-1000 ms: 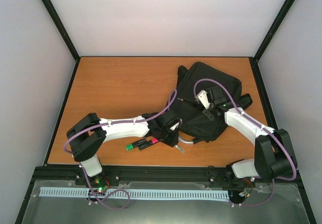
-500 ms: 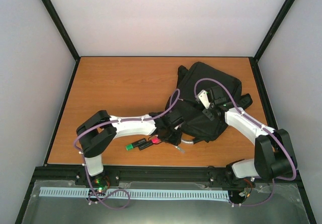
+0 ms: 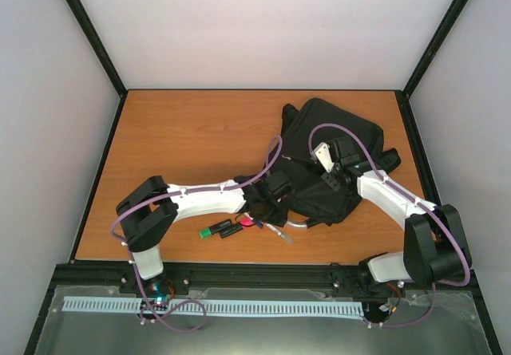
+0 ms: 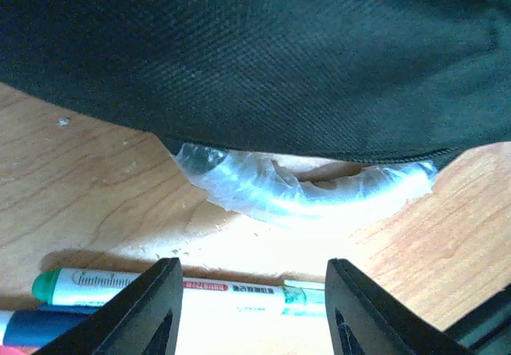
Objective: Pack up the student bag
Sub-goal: Pick up the stationery from the center of the board, then place the stationery at the center of the board, then pick up the stationery from the center of the board, then place the stationery in the student bag.
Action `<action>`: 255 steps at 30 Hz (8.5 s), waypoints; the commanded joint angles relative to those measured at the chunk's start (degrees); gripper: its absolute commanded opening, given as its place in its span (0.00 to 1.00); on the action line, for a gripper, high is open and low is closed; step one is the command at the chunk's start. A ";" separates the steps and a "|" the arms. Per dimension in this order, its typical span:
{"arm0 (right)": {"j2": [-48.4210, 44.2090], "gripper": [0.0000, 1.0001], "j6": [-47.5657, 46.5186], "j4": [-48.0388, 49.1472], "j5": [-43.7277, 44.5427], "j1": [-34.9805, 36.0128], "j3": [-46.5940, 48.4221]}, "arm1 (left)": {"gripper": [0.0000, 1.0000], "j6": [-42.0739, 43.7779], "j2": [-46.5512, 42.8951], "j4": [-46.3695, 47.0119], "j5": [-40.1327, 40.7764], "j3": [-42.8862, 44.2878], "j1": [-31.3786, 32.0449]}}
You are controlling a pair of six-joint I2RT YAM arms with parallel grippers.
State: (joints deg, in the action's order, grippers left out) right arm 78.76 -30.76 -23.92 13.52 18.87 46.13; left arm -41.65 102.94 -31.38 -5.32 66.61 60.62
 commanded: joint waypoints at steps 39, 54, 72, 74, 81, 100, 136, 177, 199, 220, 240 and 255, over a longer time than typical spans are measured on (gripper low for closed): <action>0.51 0.03 1.09 -4.49 -3.14 -0.46 0.11 | 0.32 0.78 10.28 -18.05 16.15 11.78 0.60; 0.74 0.03 1.07 -4.87 -3.76 -0.64 0.01 | 0.16 5.97 12.11 -15.71 11.54 15.08 -5.65; 0.51 0.03 1.03 -5.10 -4.29 -1.17 0.01 | 0.12 1.30 4.74 -19.15 5.01 12.29 -10.99; 0.32 0.03 0.97 -5.22 -4.37 -1.20 0.01 | 0.11 1.18 4.47 -18.68 3.99 11.37 -12.67; 0.34 0.03 1.02 -5.23 -4.47 -1.56 0.01 | 0.12 2.34 6.40 -16.45 0.95 12.37 -17.41; 0.65 0.03 0.90 -5.27 -4.87 -1.82 0.01 | 0.34 9.22 17.81 -20.23 11.79 25.17 -22.02; 1.06 0.03 1.03 -5.79 -5.39 -2.47 0.19 | 0.38 10.32 11.41 -15.87 1.89 13.18 -16.03; -0.66 0.03 1.21 -5.96 -5.91 -3.36 0.28 | 0.01 9.66 10.60 -19.92 10.98 16.50 -15.95; -10.47 0.03 -2.33 -10.17 -8.61 -3.38 7.40 | 0.01 20.98 -2.72 -10.77 -12.71 24.56 -11.97; -20.14 0.03 -1.66 -2.31 -15.17 -3.33 -1.39 | 0.01 18.82 17.48 -9.27 -21.32 31.50 -10.52; -18.50 0.03 -2.17 -3.46 -17.32 -3.39 -1.92 | 0.23 17.72 20.54 -11.27 -20.11 42.00 -10.52; -17.94 0.03 -1.78 -4.16 -17.69 -3.31 -1.65 | 0.39 16.85 4.49 -8.37 -13.40 20.87 -10.53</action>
State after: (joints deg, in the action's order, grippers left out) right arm 61.25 -32.53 -31.11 -0.93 15.40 43.86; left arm -24.18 109.49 -41.71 -20.91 89.95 50.26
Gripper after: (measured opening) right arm 0.045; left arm 0.391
